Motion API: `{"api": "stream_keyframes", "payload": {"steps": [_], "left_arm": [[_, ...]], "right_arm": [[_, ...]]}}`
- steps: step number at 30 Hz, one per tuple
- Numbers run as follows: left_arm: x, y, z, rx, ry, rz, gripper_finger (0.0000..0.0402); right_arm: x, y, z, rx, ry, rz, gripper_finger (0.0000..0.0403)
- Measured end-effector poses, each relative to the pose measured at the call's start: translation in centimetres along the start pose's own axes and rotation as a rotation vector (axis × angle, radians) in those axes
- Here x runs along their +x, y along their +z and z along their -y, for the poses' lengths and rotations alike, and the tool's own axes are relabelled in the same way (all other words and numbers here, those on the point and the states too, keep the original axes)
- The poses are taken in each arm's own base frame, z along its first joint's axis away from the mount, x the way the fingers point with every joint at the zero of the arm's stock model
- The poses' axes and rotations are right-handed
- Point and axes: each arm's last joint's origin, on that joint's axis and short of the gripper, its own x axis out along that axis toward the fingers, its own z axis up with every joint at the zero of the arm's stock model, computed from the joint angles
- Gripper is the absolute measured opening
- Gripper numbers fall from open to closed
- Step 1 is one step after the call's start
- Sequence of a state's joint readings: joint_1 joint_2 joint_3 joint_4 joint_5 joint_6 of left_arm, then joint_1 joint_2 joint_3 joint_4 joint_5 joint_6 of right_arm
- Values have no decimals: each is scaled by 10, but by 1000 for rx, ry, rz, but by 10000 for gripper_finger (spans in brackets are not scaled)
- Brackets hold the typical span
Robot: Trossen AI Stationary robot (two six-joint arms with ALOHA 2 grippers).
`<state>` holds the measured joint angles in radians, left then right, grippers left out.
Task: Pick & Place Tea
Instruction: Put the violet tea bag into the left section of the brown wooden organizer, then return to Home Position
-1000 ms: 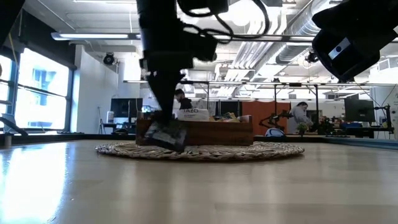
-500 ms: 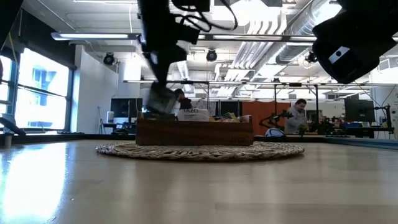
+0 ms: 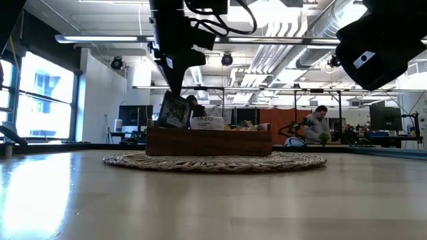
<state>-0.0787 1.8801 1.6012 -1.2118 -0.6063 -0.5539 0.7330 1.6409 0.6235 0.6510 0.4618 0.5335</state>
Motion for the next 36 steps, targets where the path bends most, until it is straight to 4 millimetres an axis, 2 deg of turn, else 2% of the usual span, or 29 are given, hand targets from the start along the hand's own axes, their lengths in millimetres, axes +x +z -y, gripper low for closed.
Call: {"api": "stream_keyframes", "payload": {"steps": [4,9,16,23,26,29,32,36], "left_arm": [[0,1,1,-2,-24,-3,0],[6,3,8,89,-46,-2,11],[7,2,6,131,-49,-24,67],[4,-4,0,65,-33,-113,116],[-9,-8,-8,33,-65,-238,122],[-28,-8,-12,-1,-27,-241,123],[-65,-8,-19,-13,-41,-107,123],[-119,-24,-38,-9,-115,60,123]], "right_arm": [[0,0,0,0,0,0,118],[0,-1,0,-4,3,-12,118],[0,-1,0,-2,0,-6,118],[0,0,0,-4,1,-2,118],[-2,2,-2,-4,46,-17,118],[-12,17,-4,-28,116,-25,118],[-32,37,-7,-72,192,-31,118],[-74,69,-3,-180,202,-3,118]]}}
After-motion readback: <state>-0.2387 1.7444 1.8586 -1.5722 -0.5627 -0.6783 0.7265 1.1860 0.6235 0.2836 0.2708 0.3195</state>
